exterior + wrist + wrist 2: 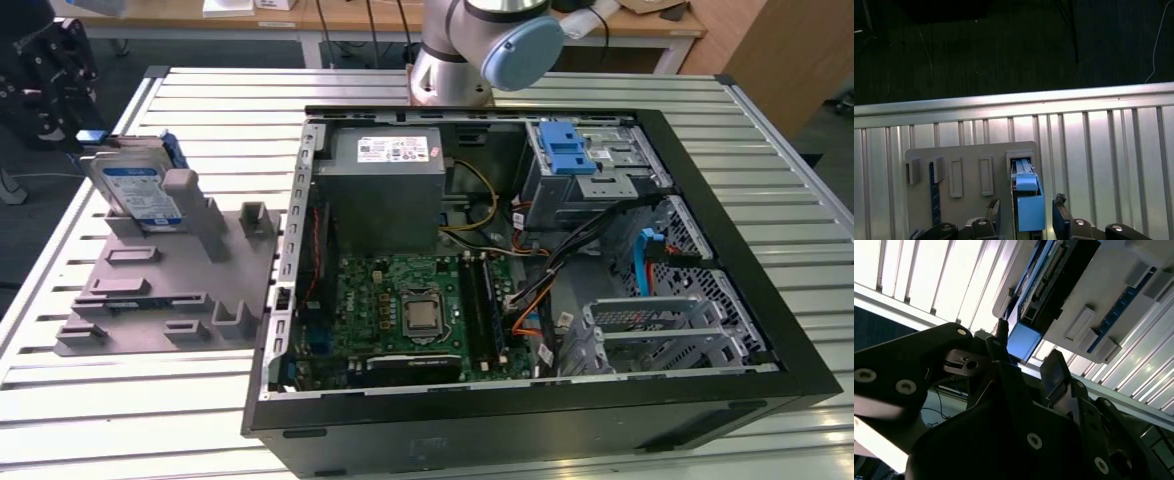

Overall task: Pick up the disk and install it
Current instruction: 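Pick up the disk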

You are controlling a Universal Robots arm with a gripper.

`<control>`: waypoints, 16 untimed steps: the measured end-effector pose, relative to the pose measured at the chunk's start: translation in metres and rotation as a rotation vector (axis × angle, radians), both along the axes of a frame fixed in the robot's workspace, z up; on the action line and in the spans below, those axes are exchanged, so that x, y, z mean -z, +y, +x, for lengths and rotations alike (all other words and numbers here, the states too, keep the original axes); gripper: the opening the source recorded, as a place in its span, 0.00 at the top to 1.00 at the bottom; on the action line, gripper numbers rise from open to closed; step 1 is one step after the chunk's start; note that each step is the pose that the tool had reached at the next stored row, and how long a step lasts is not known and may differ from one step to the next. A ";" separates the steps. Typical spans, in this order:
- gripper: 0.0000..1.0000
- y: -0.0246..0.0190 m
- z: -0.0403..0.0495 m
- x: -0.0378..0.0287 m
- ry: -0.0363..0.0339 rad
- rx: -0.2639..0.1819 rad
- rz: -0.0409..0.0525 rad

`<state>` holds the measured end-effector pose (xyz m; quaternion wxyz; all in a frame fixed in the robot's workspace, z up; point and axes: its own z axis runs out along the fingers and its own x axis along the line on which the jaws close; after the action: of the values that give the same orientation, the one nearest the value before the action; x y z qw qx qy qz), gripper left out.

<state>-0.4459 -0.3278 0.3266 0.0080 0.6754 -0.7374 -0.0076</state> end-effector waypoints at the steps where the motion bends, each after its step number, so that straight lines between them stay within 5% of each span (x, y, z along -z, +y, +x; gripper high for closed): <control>1: 0.47 0.0000 0.0000 0.0009 -0.0001 0.000 -0.0003; 16: 0.47 0.0004 -0.0011 0.0189 -0.0036 -0.004 -0.0009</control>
<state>-0.4470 -0.3275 0.3077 0.0069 0.6770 -0.7359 -0.0060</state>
